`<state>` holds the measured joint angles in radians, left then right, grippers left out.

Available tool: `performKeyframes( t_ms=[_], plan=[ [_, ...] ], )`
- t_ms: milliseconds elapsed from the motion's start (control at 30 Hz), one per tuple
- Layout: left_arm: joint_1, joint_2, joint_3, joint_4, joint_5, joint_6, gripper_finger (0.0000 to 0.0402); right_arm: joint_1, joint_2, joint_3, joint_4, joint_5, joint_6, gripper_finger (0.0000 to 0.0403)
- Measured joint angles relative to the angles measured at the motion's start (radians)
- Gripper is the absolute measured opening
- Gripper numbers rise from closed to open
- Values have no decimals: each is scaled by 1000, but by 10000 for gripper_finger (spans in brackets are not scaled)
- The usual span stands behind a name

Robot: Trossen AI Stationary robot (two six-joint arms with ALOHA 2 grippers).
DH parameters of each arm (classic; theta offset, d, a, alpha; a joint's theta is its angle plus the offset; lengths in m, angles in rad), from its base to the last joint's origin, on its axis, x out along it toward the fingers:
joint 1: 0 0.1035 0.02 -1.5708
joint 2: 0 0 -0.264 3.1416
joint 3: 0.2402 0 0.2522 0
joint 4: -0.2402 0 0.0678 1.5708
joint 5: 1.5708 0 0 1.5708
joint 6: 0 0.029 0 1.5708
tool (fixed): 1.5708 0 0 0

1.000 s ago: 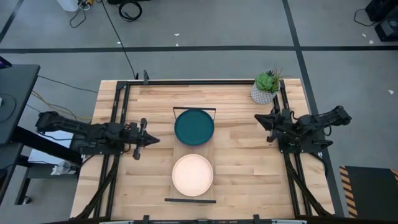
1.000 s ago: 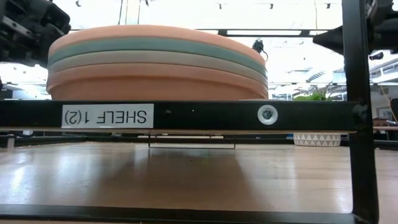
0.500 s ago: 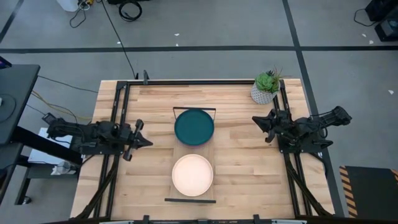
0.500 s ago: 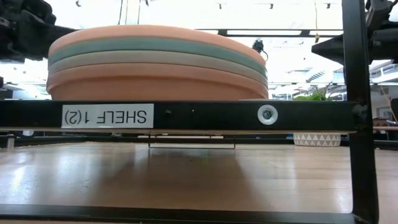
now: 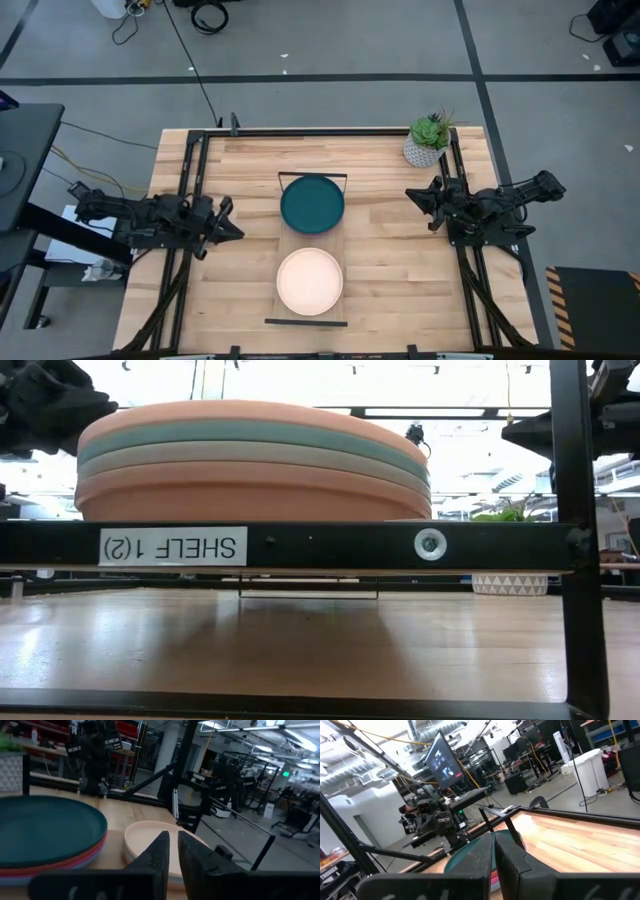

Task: Place and stack plates onto a shelf
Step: Return to Home Position

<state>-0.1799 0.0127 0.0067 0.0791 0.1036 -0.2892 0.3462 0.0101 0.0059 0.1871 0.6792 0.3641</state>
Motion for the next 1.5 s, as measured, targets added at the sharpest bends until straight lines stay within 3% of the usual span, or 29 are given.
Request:
performKeyframes(
  t_ms=[1500],
  plan=[
    [0, 0, 0, 1, -2, -14, 50, 0, 0, 0, -1, 0, 0, 26]
  ],
)
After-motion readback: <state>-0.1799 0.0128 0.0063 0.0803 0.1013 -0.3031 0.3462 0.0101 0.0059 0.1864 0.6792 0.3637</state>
